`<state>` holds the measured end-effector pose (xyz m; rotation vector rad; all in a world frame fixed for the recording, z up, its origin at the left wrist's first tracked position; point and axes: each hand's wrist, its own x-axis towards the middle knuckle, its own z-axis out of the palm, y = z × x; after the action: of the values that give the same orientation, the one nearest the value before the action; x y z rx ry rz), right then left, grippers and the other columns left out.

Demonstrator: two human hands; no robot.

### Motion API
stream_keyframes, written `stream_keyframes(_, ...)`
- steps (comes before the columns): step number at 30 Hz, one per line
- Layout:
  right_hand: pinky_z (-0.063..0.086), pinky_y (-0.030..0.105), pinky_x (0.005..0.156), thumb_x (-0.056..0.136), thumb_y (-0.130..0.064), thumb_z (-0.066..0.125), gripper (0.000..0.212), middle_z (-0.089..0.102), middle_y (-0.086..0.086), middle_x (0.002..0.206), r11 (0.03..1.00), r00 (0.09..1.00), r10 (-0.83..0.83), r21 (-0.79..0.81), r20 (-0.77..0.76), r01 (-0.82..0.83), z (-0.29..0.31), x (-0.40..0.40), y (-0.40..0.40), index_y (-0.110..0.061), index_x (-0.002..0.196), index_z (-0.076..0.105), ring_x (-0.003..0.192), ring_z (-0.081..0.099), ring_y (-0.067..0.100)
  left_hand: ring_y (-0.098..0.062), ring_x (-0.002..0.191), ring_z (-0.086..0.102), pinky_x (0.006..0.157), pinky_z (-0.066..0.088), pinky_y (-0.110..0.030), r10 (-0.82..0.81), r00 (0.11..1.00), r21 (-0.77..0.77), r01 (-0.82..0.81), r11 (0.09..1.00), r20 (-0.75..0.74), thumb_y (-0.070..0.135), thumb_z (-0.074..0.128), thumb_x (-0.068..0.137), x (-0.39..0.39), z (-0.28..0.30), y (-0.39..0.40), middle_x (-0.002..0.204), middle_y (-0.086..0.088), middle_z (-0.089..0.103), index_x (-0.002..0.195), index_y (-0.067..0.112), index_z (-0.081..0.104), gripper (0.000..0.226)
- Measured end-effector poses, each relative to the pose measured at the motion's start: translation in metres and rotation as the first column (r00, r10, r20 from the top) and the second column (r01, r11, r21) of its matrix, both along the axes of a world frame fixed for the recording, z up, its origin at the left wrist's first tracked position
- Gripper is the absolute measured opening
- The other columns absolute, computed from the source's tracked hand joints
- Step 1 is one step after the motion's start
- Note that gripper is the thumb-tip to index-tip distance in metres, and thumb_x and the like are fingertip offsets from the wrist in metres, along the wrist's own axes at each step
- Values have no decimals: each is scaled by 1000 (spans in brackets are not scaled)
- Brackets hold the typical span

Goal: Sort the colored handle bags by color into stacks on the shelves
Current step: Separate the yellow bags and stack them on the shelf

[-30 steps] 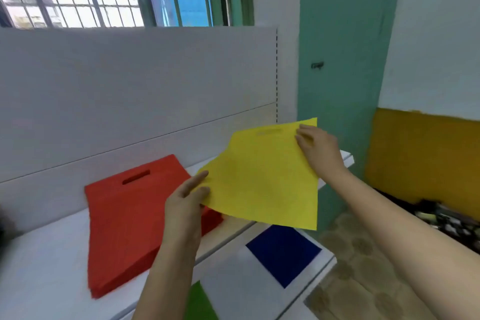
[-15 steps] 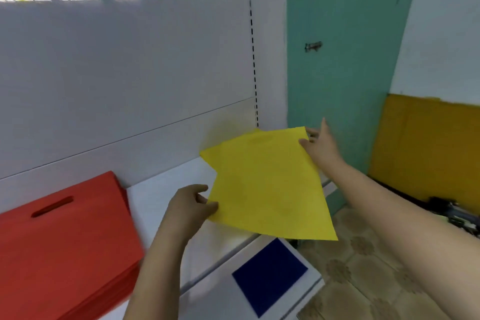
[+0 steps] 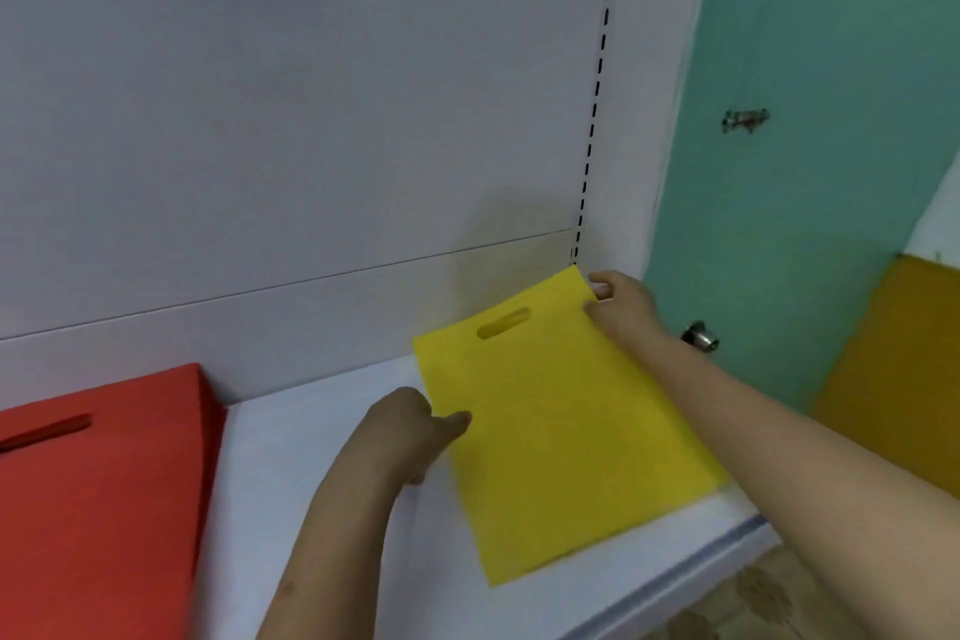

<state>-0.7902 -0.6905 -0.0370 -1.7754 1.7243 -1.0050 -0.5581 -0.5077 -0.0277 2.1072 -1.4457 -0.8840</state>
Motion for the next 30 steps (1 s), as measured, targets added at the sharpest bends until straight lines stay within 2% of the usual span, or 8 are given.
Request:
stream_keyframes(4,39,25,83,86,-2,55,43,60,11,128,998,999,10,60,-44,-8,-13,4,-20,-7,128,58,116,55,28,-26,102,62,85,51,-32,-4,997,28,2,1000,73,51,58,92,-17,-7,-8,116,-13,60,122,4,55,57)
stream_keyframes(7,44,31,87,87,-4,55,43,57,14,131,992,997,-5,123,-73,14,-15,1,-33,-3,130,54,117,54,30,-21,91,56,66,38,-28,14,998,25,-16,1000,66,52,55,93,-32,-10,-11,108,-12,60,113,6,59,50)
stream_keyframes(9,45,36,94,90,-8,54,44,52,17,134,981,993,34,194,-111,-12,-13,3,-38,1,132,48,120,52,32,-20,93,51,77,42,-29,77,996,14,-78,997,46,52,55,94,-44,-11,-16,102,-2,55,97,20,54,31)
stream_keyframes(12,48,36,86,92,-15,52,40,52,17,131,950,981,148,293,-122,-107,-11,7,-38,-1,130,47,113,54,31,-29,123,48,99,42,-34,136,987,28,-139,990,81,54,55,92,-61,-16,-25,136,-10,47,128,11,52,56)
stream_keyframes(16,47,32,70,90,-26,52,35,55,15,118,933,964,215,326,-158,-155,-10,7,-36,-5,118,46,95,54,28,-35,133,36,105,38,-38,225,966,-3,-227,974,127,57,55,91,-73,-27,-31,144,-16,36,145,15,39,71)
stream_keyframes(20,46,42,89,93,-32,49,43,52,14,126,979,902,203,78,-380,-187,0,19,-23,-7,128,44,111,50,37,-32,137,32,109,31,-38,317,946,-156,-305,940,62,53,55,92,-82,-31,-22,148,-12,36,149,20,35,68)
stream_keyframes(24,38,43,99,96,-31,48,55,41,16,144,898,897,383,-139,-222,-418,25,74,10,-6,144,36,128,41,37,-22,136,38,109,34,-36,398,917,-340,-376,862,-5,50,55,93,-79,-31,9,147,-5,41,147,21,38,63)
stream_keyframes(30,34,39,106,96,-33,50,57,42,16,144,712,732,679,-192,-55,-675,36,177,97,-6,144,38,132,40,33,-4,117,52,97,45,-21,575,797,-485,-583,652,-185,45,57,94,-55,-25,94,136,9,48,144,30,41,55)
